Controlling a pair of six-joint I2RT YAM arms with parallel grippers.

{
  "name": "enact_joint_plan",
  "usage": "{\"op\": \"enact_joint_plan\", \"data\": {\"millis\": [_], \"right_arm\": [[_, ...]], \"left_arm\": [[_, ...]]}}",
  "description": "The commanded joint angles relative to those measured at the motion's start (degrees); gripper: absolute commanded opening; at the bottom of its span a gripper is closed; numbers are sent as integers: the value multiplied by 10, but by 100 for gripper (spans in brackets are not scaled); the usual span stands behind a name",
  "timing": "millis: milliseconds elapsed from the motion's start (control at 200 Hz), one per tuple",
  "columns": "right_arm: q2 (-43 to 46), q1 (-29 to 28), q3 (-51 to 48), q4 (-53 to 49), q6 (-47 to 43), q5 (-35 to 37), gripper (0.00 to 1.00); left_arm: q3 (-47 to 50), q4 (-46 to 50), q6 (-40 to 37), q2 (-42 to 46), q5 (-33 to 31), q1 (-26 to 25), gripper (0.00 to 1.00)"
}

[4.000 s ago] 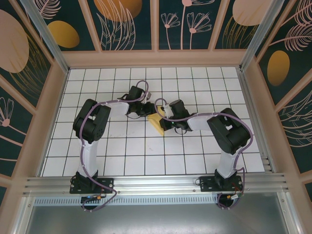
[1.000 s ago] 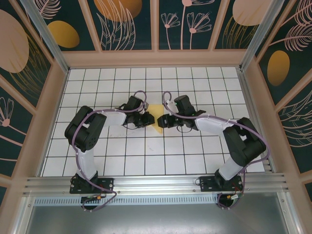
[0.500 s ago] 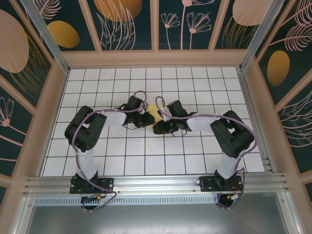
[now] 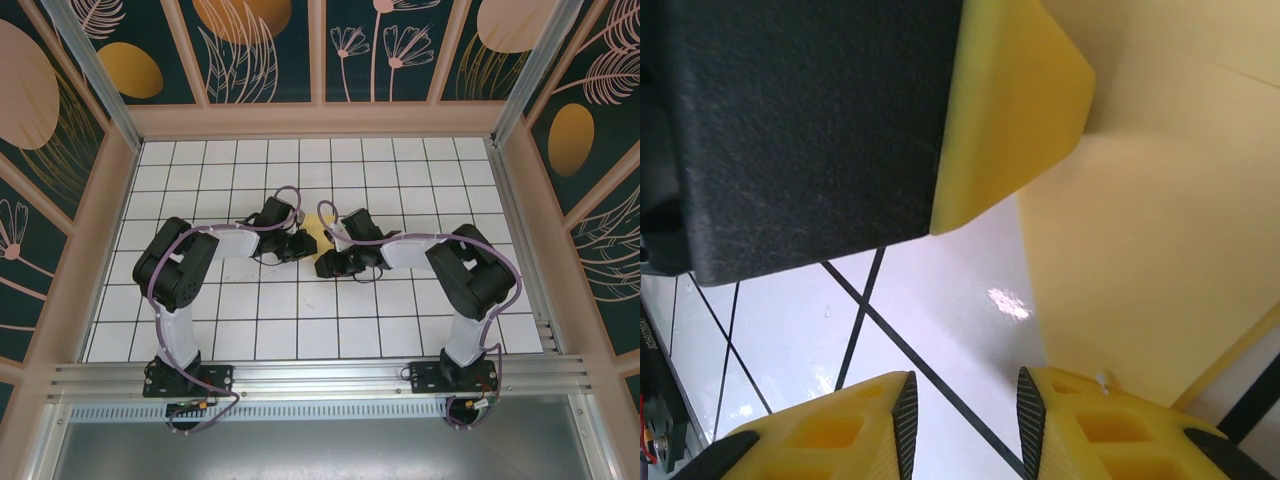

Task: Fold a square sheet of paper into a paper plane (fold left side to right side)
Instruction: Third fold the triangle at the center of the table.

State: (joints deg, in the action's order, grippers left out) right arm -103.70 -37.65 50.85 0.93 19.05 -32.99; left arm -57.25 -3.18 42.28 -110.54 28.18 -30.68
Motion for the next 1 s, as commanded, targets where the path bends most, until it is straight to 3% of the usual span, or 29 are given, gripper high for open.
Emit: {"op": "enact_joint_plan", "data": {"millis": [0,410,686,996], "right_arm": [[-8,0,-8,-30,8,6,34],[33,7,-64,-65,6,-2,25],[104,23,3,-81,6,-22,23],[11,14,46,-56,75,14,4]], "left_arm": [[8,20,-5,-32,-29,-10,19],[3,25,-7,-33,-35,-10,19],[2,23,-3,-33,-32,-10,19],[3,20,-2,-32,-30,-10,19]]}}
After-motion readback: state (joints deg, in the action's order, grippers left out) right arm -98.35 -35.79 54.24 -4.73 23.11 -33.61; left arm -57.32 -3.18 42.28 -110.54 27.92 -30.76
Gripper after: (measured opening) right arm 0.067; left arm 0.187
